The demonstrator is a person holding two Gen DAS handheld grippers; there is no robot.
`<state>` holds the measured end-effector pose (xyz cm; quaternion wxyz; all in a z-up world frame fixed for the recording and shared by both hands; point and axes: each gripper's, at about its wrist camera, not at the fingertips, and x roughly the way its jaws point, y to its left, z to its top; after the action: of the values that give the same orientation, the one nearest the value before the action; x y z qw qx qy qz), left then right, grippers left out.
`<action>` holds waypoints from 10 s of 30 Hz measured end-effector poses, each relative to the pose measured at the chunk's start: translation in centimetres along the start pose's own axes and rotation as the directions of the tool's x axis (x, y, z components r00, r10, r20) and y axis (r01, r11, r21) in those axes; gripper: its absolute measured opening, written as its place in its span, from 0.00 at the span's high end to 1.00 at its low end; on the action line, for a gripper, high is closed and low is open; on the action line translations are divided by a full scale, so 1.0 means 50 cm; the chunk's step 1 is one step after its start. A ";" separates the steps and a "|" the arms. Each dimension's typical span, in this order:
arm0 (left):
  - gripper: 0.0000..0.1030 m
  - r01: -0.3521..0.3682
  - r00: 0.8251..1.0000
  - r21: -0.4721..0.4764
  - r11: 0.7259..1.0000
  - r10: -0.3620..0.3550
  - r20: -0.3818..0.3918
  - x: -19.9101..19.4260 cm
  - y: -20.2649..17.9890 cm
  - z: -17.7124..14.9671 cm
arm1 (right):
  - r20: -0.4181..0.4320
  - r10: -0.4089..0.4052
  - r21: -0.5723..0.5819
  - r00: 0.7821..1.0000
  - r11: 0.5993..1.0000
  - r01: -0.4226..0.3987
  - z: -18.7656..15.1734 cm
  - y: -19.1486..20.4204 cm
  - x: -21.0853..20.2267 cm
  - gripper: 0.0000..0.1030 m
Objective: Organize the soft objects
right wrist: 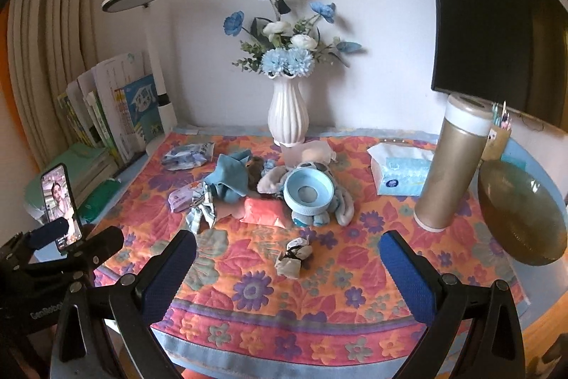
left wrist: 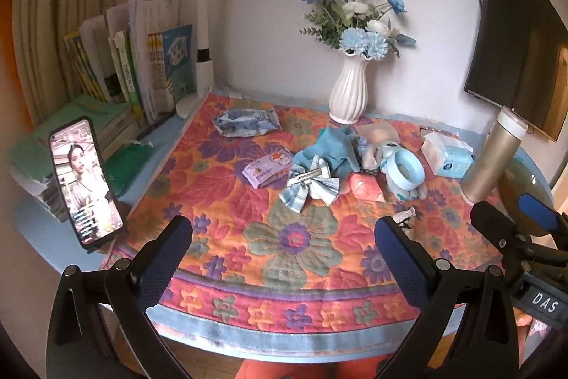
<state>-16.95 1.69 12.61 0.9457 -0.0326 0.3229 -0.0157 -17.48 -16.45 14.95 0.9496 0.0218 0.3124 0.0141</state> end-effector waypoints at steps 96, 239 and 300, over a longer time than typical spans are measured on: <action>0.70 0.413 0.836 -0.119 0.903 -0.428 -0.343 0.412 0.014 0.053 | -0.303 0.092 -0.009 0.949 0.995 -0.099 0.069 -0.105 0.423 0.36; 0.82 0.233 0.962 -0.303 0.924 -0.265 -0.068 0.399 0.183 0.284 | -0.213 0.300 -0.156 0.930 0.929 -0.335 0.214 0.095 0.393 0.87; 0.29 0.596 0.781 0.492 0.635 -0.602 -0.169 0.172 -0.919 0.102 | -0.207 -0.305 0.575 0.930 0.731 0.368 0.031 -0.903 0.002 0.56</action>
<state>-7.45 -44.33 14.70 0.8604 0.1187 0.2719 -0.4144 -15.87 -61.56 13.86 0.8623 0.2660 0.3456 -0.2574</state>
